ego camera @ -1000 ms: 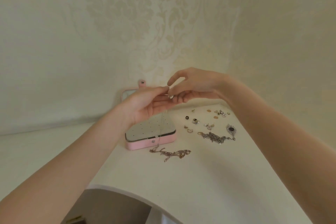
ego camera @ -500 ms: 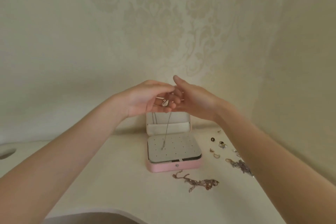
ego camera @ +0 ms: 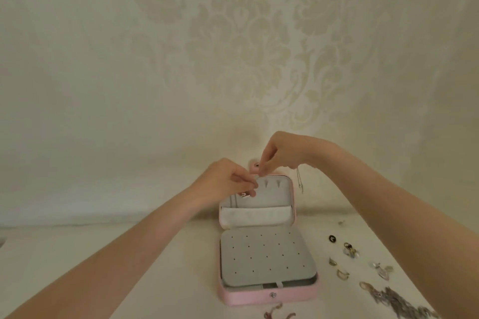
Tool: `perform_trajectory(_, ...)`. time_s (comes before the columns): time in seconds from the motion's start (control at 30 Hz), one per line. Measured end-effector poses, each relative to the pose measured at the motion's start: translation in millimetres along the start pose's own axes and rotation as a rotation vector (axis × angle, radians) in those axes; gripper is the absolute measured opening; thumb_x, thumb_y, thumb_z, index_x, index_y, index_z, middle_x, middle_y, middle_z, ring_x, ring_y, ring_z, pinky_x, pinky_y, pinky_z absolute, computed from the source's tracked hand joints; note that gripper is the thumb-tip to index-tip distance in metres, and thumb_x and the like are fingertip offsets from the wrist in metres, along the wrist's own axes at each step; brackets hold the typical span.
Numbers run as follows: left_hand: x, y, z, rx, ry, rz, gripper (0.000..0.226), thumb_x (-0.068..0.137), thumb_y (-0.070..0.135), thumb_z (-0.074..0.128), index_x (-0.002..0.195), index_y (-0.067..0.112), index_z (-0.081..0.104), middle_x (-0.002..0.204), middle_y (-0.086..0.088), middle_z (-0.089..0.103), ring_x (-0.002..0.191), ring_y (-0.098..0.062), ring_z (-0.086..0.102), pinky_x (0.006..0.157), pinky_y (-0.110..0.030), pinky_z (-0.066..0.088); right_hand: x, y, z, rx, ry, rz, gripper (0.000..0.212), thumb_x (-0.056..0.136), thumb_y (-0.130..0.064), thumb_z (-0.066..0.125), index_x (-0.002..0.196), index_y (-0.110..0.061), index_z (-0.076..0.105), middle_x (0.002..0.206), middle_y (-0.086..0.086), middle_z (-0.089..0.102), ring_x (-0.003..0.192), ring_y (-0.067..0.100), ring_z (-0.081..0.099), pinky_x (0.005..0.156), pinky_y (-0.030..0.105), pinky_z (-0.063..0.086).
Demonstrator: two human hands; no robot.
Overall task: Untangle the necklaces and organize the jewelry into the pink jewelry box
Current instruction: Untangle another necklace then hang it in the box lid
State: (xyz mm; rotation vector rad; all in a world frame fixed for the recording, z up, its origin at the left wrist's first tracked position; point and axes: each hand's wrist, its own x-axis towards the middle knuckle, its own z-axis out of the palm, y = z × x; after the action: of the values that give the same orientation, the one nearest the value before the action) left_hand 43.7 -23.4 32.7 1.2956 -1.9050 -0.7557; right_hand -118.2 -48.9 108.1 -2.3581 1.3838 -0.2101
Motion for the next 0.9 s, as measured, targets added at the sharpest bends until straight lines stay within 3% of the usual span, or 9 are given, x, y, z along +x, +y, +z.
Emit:
perform_trajectory(0.07, 6, -12, 7, 0.114, 0.073, 0.022, 0.010, 0.085, 0.010, 0.065, 0.089, 0.012, 0.074, 0.078, 0.003, 0.073, 0.072, 0.002, 0.065, 0.073, -0.009, 0.046, 11, 3, 0, -0.051, 0.050, -0.023, 0.003, 0.080, -0.017, 0.071, 0.078, -0.016, 0.069, 0.056, -0.010, 0.048, 0.051, 0.007, 0.038, 0.044, 0.013, 0.031)
perform_trajectory(0.23, 16, -35, 26, 0.401, 0.247, 0.112, 0.012, 0.085, 0.018, 0.065, 0.091, 0.014, 0.075, 0.088, 0.001, 0.066, 0.082, -0.015, 0.058, 0.079, -0.028, 0.045, 30, 14, 5, -0.126, 0.100, -0.054, 0.006, 0.080, -0.016, 0.072, 0.082, -0.010, 0.071, 0.062, -0.009, 0.054, 0.056, 0.005, 0.044, 0.051, 0.014, 0.032)
perform_trajectory(0.37, 20, -50, 35, 0.392, 0.311, 0.149, 0.011, 0.085, 0.017, 0.065, 0.088, 0.011, 0.074, 0.082, 0.002, 0.062, 0.077, -0.014, 0.055, 0.075, -0.025, 0.043, 37, 16, 1, -0.206, 0.070, -0.047, 0.014, 0.078, -0.016, 0.073, 0.088, -0.007, 0.073, 0.066, -0.009, 0.055, 0.064, 0.008, 0.049, 0.055, 0.017, 0.036)
perform_trajectory(0.5, 19, -58, 42, 0.437, 0.376, 0.158, 0.023, 0.087, 0.020, 0.064, 0.110, 0.017, 0.064, 0.094, 0.004, 0.066, 0.081, -0.014, 0.062, 0.078, -0.027, 0.048, 42, 14, -8, -0.224, 0.121, -0.080, 0.013, 0.078, -0.017, 0.074, 0.086, -0.007, 0.073, 0.066, -0.010, 0.056, 0.063, 0.005, 0.050, 0.055, 0.016, 0.038)
perform_trajectory(0.57, 17, -61, 45, 0.510, 0.388, 0.175, 0.030, 0.089, 0.023, 0.060, 0.116, 0.024, 0.048, 0.093, 0.005, 0.063, 0.078, -0.017, 0.062, 0.074, -0.033, 0.050, 43, 11, -11, -0.199, 0.160, -0.110, 0.008, 0.079, -0.014, 0.073, 0.082, -0.007, 0.071, 0.062, -0.009, 0.054, 0.057, 0.003, 0.047, 0.047, 0.012, 0.037)
perform_trajectory(0.67, 18, -67, 50, 0.654, 0.449, 0.212, 0.042, 0.085, 0.024, 0.064, 0.105, 0.033, 0.028, 0.084, 0.004, 0.065, 0.064, -0.024, 0.063, 0.058, -0.038, 0.053, 45, 8, -9, -0.188, 0.194, -0.153, 0.005, 0.079, -0.012, 0.071, 0.081, -0.007, 0.070, 0.060, -0.010, 0.053, 0.054, 0.002, 0.045, 0.040, 0.005, 0.033)
perform_trajectory(0.77, 18, -73, 51, 0.804, 0.526, 0.357, 0.060, 0.059, 0.019, 0.085, 0.098, 0.025, 0.041, 0.059, 0.010, 0.060, 0.034, -0.018, 0.049, 0.028, -0.028, 0.041, 48, 7, -3, -0.171, 0.190, -0.179, 0.006, 0.080, -0.012, 0.070, 0.075, -0.011, 0.067, 0.059, -0.010, 0.053, 0.053, 0.002, 0.045, 0.041, 0.005, 0.033)
perform_trajectory(0.9, 10, -81, 51, 0.809, 0.530, 0.431, 0.063, 0.055, 0.016, 0.087, 0.101, 0.021, 0.045, 0.061, 0.008, 0.054, 0.039, -0.013, 0.048, 0.028, -0.025, 0.039, 52, 6, 10, -0.154, 0.152, -0.199, 0.006, 0.080, -0.013, 0.069, 0.074, -0.011, 0.067, 0.062, -0.006, 0.058, 0.060, 0.007, 0.053, 0.053, 0.012, 0.040)
